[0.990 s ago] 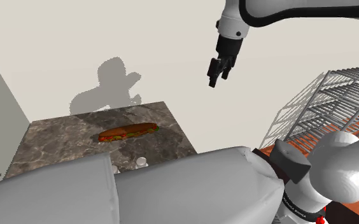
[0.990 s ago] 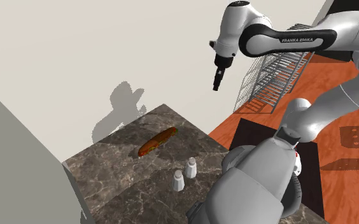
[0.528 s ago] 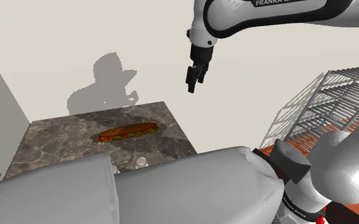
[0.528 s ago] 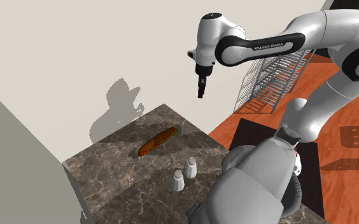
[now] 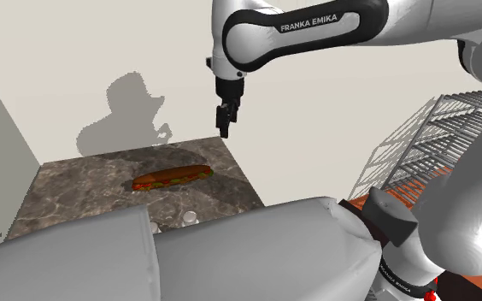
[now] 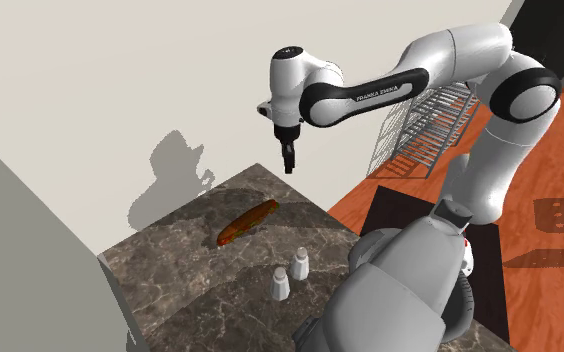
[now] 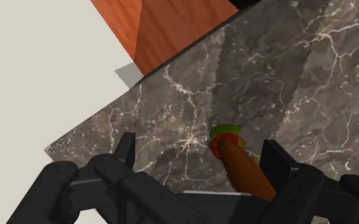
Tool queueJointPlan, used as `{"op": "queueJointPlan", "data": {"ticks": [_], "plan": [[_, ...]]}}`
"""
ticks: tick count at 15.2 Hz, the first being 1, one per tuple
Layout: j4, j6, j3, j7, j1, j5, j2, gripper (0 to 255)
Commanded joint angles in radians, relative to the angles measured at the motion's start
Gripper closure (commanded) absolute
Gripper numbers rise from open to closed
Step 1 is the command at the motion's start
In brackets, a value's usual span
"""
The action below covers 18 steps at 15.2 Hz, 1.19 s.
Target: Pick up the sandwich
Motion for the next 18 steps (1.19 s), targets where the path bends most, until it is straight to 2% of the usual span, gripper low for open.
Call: {"op": "queueJointPlan", "data": {"ticks": [1,8,15,18], "plan": [[0.052,0.007,0.016,-0.025,0.016,-0.015,0.069,0],[0.252,-0.001,0.067,-0.105,0.086,-0.081,0.302,0],[0.475,-0.039,0.106,-0.189,0.180,-0.155,0.531,0],[0.457,-0.016,0.104,-0.187,0.179,-0.157,0.537,0]]}}
